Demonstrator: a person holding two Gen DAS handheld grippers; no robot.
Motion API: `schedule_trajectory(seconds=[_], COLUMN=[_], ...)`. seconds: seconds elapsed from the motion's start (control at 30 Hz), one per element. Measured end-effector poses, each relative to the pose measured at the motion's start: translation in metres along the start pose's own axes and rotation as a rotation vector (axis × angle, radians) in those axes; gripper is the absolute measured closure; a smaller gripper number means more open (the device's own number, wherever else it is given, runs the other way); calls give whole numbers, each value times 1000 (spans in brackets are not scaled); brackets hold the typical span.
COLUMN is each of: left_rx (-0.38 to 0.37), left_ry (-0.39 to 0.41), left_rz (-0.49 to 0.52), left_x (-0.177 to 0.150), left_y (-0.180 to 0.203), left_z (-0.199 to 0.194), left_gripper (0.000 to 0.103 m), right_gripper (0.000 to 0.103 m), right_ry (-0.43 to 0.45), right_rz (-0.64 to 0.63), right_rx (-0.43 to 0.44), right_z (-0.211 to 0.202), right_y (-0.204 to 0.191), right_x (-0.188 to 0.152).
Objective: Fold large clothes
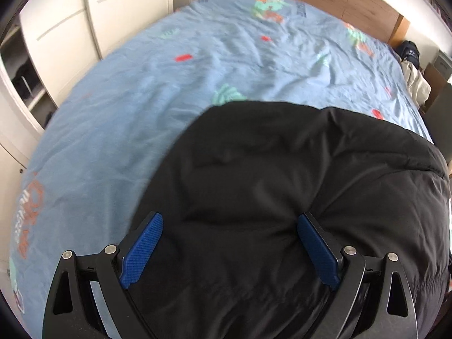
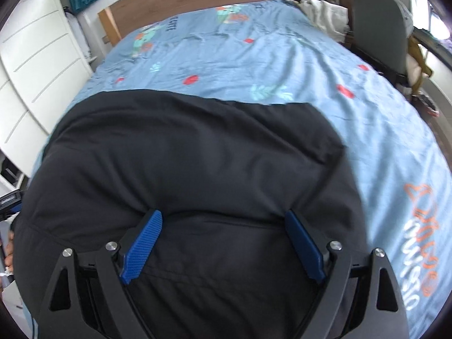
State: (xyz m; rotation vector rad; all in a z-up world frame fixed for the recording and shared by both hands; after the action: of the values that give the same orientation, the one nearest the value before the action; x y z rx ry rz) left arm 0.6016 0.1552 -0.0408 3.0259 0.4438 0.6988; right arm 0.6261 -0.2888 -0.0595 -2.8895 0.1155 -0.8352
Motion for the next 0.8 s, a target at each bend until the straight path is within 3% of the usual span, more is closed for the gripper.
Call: schedule_trajectory(seconds=[0.2, 0.8], left_rx=[-6, 5], left_ry=[92, 269], left_rz=[19, 27], left_x=[-25, -102], left_y=[-8, -46], left_z=[-36, -125], left_gripper=[8, 8], right_gripper=[14, 14], right_ry=[3, 47], right_rz=[19, 22], right_rx=[-26, 28], right_z=[-24, -126], right_y=[11, 6], right_x=[-17, -87])
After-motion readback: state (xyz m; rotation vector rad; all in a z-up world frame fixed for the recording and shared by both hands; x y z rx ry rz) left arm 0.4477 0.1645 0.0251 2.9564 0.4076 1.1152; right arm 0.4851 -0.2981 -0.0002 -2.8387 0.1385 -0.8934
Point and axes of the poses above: each gripper's, at about its wrist camera, not at the fingertips, and z roughly the way its jaws point, y to its right, x to its top, the point moved 2 cm from there along z, roughly the way its jaws point, and after that the axes turned 4 degrees about -y, right-handed, at the moved point
